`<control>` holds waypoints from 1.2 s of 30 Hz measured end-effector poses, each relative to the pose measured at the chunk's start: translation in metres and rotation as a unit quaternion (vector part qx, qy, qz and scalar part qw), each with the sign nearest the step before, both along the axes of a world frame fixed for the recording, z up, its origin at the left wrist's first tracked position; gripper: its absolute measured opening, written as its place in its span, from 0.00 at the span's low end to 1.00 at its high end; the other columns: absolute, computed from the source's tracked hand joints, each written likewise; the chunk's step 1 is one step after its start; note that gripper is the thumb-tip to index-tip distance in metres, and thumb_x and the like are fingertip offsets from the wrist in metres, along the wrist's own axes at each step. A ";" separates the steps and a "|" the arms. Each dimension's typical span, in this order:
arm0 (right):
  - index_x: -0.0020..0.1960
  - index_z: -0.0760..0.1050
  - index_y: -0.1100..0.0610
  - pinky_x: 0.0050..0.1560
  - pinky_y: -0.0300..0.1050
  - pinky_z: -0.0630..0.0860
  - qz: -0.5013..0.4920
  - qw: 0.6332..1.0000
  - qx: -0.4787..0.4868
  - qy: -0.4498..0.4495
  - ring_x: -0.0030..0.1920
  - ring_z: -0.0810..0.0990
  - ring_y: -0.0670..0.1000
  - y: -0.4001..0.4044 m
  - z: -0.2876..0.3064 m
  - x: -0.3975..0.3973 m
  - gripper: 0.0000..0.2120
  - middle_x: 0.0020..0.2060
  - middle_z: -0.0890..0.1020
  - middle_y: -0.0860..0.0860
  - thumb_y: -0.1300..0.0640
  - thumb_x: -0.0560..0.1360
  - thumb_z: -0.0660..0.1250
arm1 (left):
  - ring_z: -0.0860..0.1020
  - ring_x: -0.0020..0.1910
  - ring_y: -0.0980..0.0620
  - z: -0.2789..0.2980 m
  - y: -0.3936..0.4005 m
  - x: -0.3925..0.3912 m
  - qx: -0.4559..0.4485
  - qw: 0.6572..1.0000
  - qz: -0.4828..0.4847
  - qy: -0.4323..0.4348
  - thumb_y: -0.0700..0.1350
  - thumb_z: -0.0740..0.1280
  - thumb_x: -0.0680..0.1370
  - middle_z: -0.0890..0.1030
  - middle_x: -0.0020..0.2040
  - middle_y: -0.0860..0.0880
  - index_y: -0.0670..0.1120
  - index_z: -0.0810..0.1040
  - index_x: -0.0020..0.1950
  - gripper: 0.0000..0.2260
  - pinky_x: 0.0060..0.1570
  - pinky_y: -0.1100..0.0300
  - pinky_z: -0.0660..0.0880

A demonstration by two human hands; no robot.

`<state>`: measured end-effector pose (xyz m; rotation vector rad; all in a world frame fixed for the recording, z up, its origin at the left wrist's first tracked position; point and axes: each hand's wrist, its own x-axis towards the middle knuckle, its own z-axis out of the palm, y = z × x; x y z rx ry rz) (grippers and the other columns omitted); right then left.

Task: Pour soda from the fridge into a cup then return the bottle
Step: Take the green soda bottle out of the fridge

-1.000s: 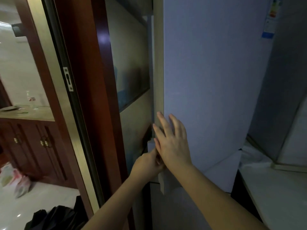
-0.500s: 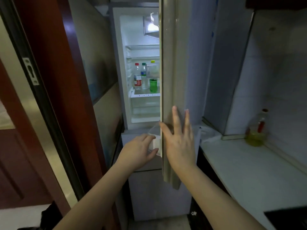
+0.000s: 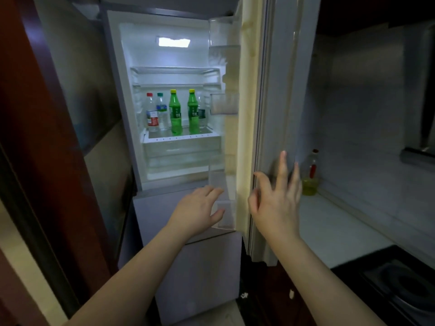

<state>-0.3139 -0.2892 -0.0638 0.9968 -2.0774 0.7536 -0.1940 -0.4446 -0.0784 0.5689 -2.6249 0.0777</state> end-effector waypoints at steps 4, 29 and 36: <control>0.65 0.72 0.55 0.74 0.59 0.49 -0.015 0.999 0.001 0.040 0.76 0.52 0.61 0.006 0.004 0.003 0.21 0.76 0.58 0.59 0.55 0.73 0.65 | 0.69 0.67 0.50 0.001 0.000 -0.003 -0.002 1.000 -0.006 -0.012 0.58 0.59 0.80 0.70 0.69 0.51 0.51 0.63 0.75 0.25 0.61 0.55 0.70; 0.74 0.61 0.50 0.67 0.53 0.60 0.121 0.957 0.263 0.017 0.70 0.65 0.56 -0.142 0.024 -0.007 0.23 0.70 0.68 0.53 0.52 0.80 0.54 | 0.56 0.76 0.47 0.033 -0.090 0.022 -0.026 0.987 0.118 -0.102 0.64 0.57 0.78 0.59 0.78 0.49 0.53 0.52 0.79 0.33 0.73 0.47 0.57; 0.71 0.63 0.51 0.64 0.52 0.63 0.123 0.958 0.261 -0.005 0.67 0.67 0.56 -0.200 0.061 -0.048 0.20 0.67 0.70 0.53 0.54 0.80 0.53 | 0.56 0.77 0.46 0.068 -0.128 -0.022 -0.040 0.982 0.148 -0.113 0.62 0.58 0.79 0.59 0.78 0.48 0.52 0.54 0.79 0.32 0.73 0.47 0.57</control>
